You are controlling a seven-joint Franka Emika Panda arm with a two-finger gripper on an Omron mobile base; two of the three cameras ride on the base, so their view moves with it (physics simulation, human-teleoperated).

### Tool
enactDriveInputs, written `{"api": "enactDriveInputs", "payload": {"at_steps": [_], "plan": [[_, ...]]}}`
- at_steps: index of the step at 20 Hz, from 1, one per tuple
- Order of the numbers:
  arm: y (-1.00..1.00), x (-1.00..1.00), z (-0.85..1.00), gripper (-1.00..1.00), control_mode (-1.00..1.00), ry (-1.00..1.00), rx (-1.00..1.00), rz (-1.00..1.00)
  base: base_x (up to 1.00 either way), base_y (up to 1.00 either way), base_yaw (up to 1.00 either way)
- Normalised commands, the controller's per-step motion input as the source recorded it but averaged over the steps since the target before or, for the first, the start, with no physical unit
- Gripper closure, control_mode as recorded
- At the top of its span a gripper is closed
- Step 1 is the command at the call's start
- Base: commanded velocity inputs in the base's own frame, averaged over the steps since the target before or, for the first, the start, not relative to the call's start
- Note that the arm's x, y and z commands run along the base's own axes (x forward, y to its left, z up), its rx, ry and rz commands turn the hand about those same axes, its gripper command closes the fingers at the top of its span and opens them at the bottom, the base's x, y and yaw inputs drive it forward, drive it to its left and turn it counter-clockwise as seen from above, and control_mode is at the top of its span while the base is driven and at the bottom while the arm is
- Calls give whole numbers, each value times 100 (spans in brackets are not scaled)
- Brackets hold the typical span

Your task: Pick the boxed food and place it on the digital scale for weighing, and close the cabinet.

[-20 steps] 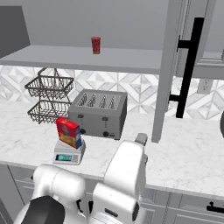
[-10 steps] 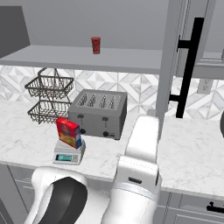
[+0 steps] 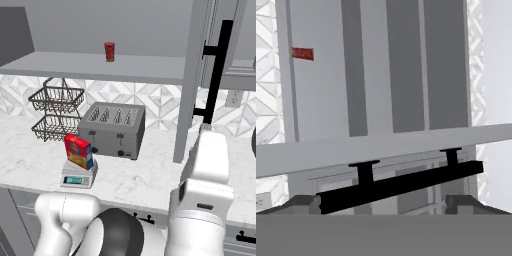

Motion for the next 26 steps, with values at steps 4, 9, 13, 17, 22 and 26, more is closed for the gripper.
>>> {"api": "enactDriveInputs", "payload": {"at_steps": [4, 9, 13, 17, 22, 26], "plan": [[-7, 85, -8, -100, -100, 0, 0, 3, 0, 0, 0], [-60, 35, 0, -100, -100, 0, 5, 8, 0, 0, 0], [-58, 6, 0, -100, -100, -2, 3, 10, 0, 0, 0], [-35, 46, -7, -100, -100, 0, 0, 10, 0, 0, 0], [6, 75, -3, -100, -100, -1, 0, 25, 0, 0, 0], [89, 95, 7, -100, -100, -5, -7, 31, 0, 0, 0]]}}
